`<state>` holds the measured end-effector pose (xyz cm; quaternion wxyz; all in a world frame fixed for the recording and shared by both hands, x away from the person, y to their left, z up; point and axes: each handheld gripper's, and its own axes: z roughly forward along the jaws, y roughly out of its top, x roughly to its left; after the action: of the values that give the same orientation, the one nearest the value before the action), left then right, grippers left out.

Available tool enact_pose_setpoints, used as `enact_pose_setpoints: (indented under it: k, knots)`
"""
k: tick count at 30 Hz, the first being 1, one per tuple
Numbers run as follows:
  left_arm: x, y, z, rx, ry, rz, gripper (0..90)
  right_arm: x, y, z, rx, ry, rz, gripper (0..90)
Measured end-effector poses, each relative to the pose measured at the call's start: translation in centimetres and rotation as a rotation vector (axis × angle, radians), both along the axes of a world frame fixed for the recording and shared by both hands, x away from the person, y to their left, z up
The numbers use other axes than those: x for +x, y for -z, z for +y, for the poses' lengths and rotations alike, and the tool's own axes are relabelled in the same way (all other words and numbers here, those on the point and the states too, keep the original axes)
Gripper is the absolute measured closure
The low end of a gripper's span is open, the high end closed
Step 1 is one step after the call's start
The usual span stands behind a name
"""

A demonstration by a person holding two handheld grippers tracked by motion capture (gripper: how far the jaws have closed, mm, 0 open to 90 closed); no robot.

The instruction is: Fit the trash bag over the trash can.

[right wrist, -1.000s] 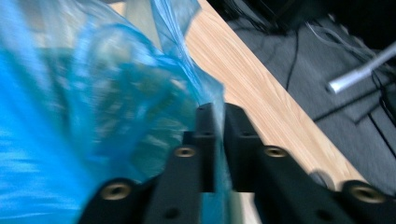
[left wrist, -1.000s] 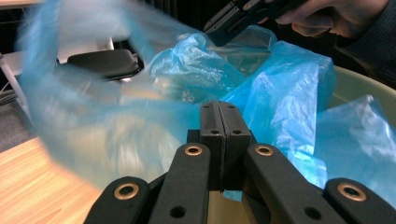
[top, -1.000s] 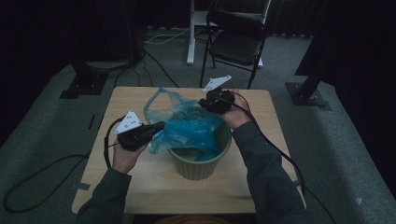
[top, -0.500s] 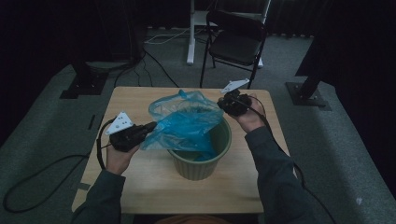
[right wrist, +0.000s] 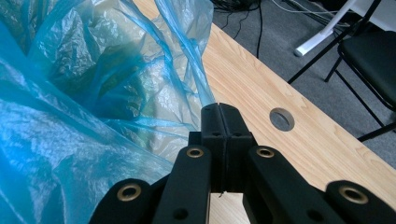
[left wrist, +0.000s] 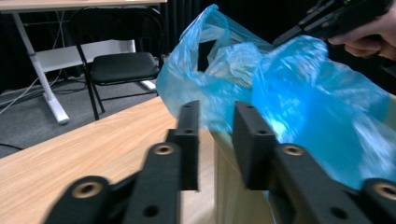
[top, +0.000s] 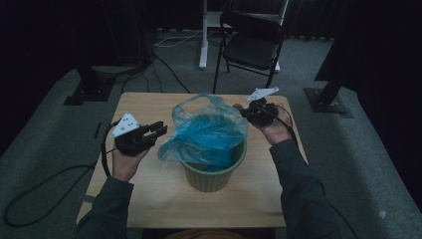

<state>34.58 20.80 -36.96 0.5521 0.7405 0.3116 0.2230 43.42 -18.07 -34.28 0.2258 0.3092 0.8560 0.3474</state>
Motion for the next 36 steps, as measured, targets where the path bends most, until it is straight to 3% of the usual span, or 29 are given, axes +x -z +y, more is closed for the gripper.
enact_pose_setpoints:
  k: [8, 13, 14, 17, 20, 26, 30, 36]
  knots:
    - [1.7, -0.8, -1.3, -0.037, -0.027, 0.013, 51.9, -0.1, 0.0, 0.7, -0.004, -0.013, -0.009, 90.0]
    - [3.2, -0.9, -2.5, -0.03, -0.07, 0.071, 47.9, -0.2, -0.1, 0.9, 0.0, -0.018, -0.018, 89.9]
    - [3.4, -0.8, -2.7, -0.03, -0.079, 0.089, 50.3, -0.2, -0.1, 0.9, 0.0, -0.017, -0.018, 89.8]
    - [3.9, -0.4, -3.0, -0.007, -0.121, 0.12, 72.6, -0.2, -0.1, 0.8, -0.01, -0.011, -0.023, 89.7]
    - [4.1, -0.1, -2.9, 0.007, -0.128, 0.129, 82.1, -0.2, 0.0, 0.6, -0.025, 0.006, -0.019, 89.9]
    - [4.6, 0.4, -2.5, 0.024, -0.135, 0.15, 83.3, -0.1, 0.6, 0.1, -0.028, 0.016, 0.003, 89.9]
    - [5.8, 1.7, -2.6, 0.041, -0.14, 0.212, 83.1, 0.2, 1.8, 0.4, -0.045, 0.009, 0.038, 89.9]
    - [5.6, 3.2, -2.2, 0.03, -0.124, 0.254, 83.2, -0.1, 3.1, 0.5, -0.052, -0.016, 0.08, 90.0]
